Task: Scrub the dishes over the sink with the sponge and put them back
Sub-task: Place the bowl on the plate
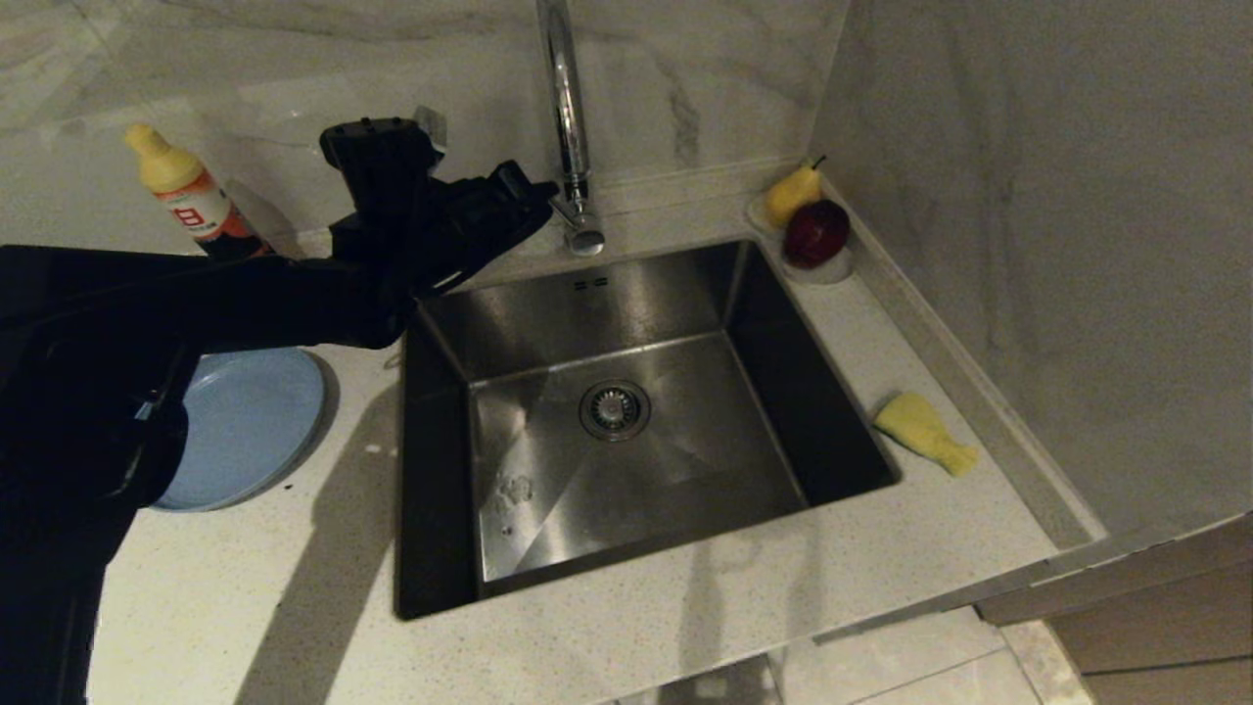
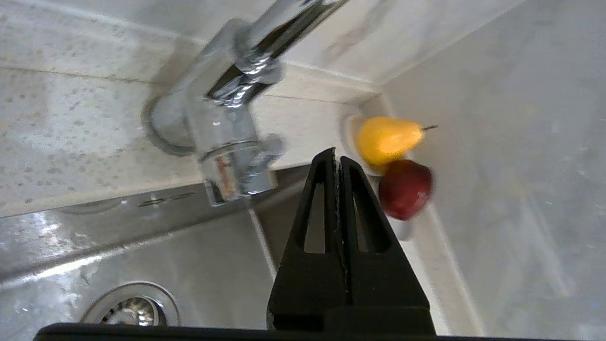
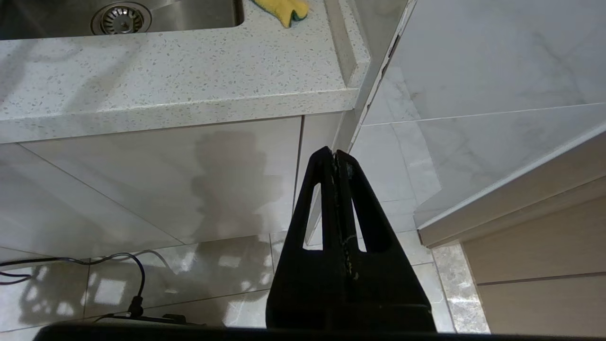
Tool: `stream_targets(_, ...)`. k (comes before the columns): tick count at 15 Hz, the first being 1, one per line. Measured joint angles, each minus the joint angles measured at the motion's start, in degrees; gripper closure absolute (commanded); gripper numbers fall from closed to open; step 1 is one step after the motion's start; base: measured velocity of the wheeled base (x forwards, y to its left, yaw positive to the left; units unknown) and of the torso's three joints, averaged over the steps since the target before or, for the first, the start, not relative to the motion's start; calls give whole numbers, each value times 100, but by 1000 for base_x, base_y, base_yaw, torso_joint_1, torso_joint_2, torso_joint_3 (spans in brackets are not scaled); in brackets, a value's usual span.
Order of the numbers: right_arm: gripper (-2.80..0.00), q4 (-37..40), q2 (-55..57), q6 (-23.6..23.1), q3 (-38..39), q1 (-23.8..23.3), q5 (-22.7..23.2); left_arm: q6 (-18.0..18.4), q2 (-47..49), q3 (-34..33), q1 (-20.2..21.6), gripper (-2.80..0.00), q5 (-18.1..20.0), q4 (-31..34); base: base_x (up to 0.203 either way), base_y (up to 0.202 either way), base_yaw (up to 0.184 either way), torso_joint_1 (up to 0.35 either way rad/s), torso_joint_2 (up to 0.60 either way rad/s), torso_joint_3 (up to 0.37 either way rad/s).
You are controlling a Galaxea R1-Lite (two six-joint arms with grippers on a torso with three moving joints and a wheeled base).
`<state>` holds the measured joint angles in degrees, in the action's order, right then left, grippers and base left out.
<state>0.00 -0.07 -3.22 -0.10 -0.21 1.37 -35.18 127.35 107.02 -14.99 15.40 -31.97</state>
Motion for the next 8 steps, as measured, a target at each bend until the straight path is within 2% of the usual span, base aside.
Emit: stream_targets(8, 0, 0, 0, 0, 0, 2, 1, 335, 343, 122, 1, 0, -138, -64, 0, 0, 0, 0, 0, 0)
